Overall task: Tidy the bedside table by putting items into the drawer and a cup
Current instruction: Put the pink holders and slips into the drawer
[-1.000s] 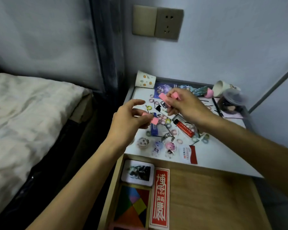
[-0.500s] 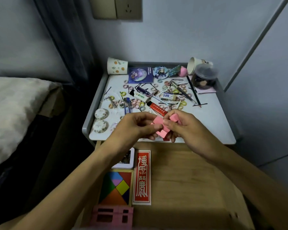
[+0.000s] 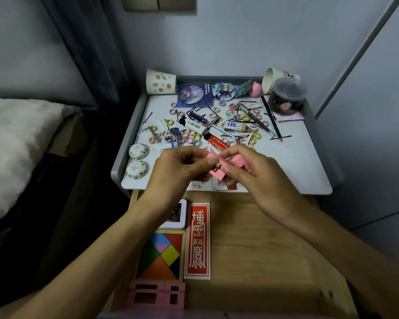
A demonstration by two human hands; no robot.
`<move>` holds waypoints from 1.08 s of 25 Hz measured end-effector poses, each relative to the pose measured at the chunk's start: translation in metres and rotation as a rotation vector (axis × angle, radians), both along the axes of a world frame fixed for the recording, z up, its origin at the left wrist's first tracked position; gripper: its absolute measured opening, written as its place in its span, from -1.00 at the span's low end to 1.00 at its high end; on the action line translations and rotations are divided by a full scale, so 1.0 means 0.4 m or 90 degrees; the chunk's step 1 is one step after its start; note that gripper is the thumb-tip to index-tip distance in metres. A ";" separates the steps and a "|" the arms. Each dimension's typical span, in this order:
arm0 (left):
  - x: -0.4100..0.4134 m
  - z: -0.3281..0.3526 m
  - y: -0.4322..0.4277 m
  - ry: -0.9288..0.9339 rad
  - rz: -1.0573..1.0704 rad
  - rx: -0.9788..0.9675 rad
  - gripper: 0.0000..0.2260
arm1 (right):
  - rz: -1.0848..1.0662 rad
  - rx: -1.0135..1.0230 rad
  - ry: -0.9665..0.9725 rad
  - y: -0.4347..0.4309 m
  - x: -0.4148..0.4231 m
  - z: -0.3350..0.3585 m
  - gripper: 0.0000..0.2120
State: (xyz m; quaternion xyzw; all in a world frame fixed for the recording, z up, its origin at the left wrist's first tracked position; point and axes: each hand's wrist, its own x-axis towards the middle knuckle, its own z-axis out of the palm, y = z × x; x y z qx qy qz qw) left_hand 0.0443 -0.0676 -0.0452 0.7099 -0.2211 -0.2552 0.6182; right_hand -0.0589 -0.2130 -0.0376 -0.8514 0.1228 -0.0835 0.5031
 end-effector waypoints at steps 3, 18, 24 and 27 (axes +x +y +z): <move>-0.004 -0.003 0.005 0.049 0.018 -0.025 -0.83 | -0.017 -0.041 -0.017 0.021 -0.002 -0.005 -0.80; 0.001 0.022 0.015 0.221 0.017 -0.081 -0.87 | -0.058 0.085 -0.040 0.011 0.006 -0.016 -0.76; 0.001 0.026 0.016 0.218 0.028 -0.096 -0.84 | -0.052 0.098 -0.038 0.009 0.008 -0.016 -0.76; 0.000 0.028 0.016 0.214 0.024 -0.093 -0.80 | -0.047 0.087 -0.029 0.010 0.010 -0.018 -0.77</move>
